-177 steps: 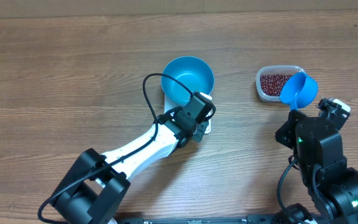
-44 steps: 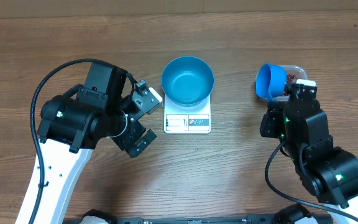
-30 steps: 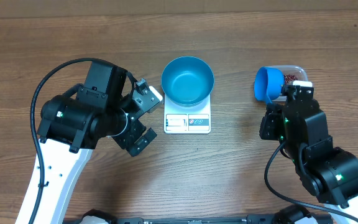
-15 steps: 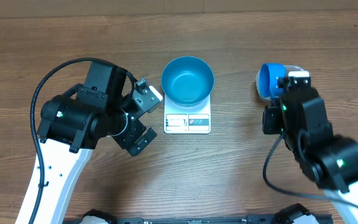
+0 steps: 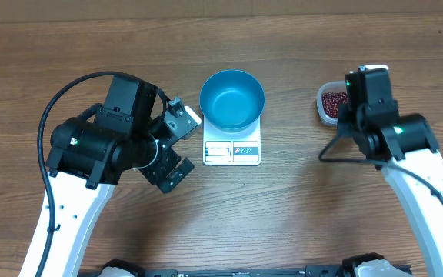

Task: Scoop item into bowl and weigh 150g on scale
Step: 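Lower the blue scoop with the right gripper into the bean tub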

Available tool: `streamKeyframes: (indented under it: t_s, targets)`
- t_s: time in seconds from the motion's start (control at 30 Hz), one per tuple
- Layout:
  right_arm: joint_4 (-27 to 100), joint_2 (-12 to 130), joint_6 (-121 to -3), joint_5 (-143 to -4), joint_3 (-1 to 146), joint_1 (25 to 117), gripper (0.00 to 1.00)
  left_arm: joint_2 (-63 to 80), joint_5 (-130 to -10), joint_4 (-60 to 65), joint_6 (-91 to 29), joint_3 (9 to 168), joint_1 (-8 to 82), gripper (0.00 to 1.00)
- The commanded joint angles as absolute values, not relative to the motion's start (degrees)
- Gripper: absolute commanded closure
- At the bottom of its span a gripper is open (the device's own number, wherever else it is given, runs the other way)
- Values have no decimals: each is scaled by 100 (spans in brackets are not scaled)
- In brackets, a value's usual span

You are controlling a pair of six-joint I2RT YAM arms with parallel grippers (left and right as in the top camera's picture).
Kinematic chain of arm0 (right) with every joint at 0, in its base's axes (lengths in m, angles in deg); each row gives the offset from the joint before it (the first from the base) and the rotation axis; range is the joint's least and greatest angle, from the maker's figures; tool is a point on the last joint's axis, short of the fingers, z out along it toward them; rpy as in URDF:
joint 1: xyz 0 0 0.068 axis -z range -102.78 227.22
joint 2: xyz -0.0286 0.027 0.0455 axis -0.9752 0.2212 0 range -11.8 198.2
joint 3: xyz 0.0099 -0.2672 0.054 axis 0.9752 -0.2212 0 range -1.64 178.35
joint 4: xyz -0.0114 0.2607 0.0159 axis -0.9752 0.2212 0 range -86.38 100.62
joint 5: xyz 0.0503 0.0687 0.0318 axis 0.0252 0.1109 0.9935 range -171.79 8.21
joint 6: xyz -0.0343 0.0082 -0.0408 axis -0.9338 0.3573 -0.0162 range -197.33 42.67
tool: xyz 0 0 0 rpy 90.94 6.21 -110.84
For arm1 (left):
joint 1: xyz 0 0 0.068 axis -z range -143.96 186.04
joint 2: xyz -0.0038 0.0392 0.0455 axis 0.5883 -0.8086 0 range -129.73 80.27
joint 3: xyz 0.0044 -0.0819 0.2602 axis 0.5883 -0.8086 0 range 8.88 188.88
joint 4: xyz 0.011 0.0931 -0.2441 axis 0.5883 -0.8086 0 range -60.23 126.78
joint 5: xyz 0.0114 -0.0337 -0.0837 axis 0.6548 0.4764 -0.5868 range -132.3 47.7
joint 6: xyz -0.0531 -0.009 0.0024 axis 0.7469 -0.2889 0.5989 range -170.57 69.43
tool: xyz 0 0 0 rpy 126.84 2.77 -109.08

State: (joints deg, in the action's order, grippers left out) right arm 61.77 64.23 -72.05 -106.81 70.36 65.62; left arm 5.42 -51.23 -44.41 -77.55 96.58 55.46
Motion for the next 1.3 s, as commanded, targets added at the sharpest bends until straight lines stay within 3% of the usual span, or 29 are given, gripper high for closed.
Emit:
streamKeyframes:
  t_s: [0.0,0.4,1.27]
  targets:
    - [6068,6882,-7487,-10814,7202,6584,96,604,-5127,-4437,-7757,9778,5557,0]
    - [5242,7566,-7817,-11518,7194,6584,96,604,-5127,-4437,-7755,9778,5557,0]
    - [5399,8771,-8042,-11579,7115,6733,96,604,-5127,-4437,-7755,9778,5557,0]
